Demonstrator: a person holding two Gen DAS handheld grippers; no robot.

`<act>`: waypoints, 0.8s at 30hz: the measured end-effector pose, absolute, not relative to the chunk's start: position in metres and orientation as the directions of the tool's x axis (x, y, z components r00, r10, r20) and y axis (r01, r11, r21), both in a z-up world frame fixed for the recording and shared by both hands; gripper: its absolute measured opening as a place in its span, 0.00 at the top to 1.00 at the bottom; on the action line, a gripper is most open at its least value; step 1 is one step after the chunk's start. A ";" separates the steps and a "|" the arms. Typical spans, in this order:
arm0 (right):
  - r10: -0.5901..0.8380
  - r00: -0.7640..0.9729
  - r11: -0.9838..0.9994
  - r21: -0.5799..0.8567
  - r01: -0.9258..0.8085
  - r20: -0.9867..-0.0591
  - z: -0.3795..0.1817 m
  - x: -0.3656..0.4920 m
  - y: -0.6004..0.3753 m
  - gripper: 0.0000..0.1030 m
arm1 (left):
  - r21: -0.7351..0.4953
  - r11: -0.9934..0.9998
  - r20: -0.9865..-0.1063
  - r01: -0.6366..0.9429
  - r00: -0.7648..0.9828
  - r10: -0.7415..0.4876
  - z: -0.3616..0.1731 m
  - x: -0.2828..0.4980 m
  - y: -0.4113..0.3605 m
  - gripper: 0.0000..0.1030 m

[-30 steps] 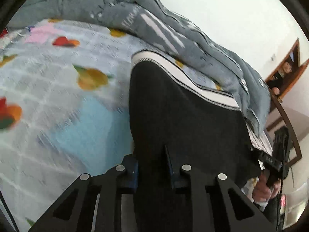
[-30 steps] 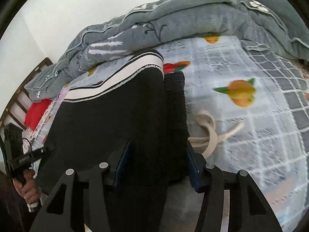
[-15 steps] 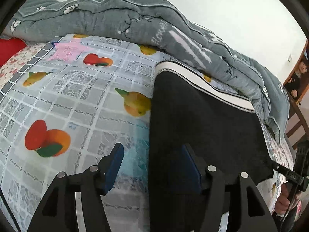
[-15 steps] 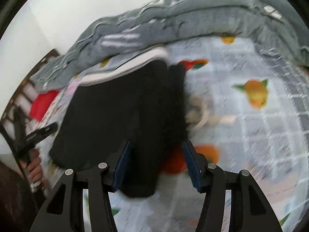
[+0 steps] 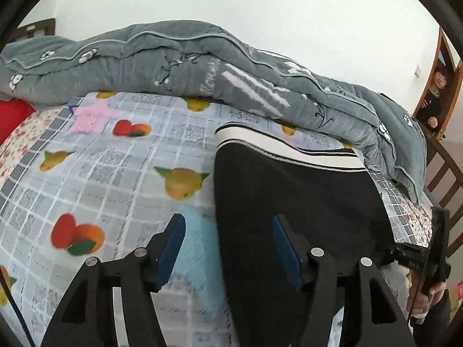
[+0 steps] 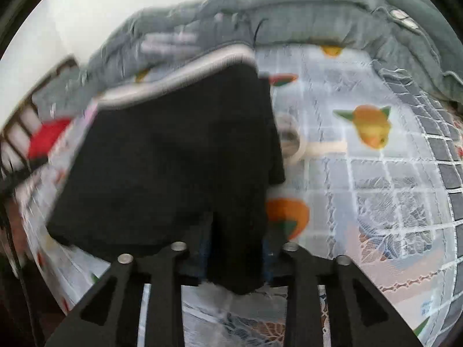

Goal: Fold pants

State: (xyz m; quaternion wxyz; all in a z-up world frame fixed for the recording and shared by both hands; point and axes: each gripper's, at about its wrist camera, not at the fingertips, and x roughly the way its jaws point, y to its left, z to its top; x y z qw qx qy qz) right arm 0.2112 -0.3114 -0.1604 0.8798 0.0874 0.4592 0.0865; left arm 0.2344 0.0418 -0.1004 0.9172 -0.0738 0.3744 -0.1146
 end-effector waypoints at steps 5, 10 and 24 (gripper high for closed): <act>0.182 0.715 0.983 0.132 -0.126 -0.675 -0.098 0.233 -0.306 0.62 | -0.179 0.962 -0.666 0.206 0.695 -0.272 -0.097 0.268 0.013 0.42; 0.199 0.739 0.978 0.079 -0.195 -0.643 -0.081 0.314 -0.281 0.62 | -0.131 0.964 -0.655 0.234 0.709 -0.261 -0.097 0.318 -0.016 0.42; 0.079 0.692 0.994 0.008 -0.105 -0.717 -0.156 0.396 -0.274 0.69 | -0.011 0.980 -0.743 0.201 0.654 -0.143 -0.157 0.411 -0.031 0.31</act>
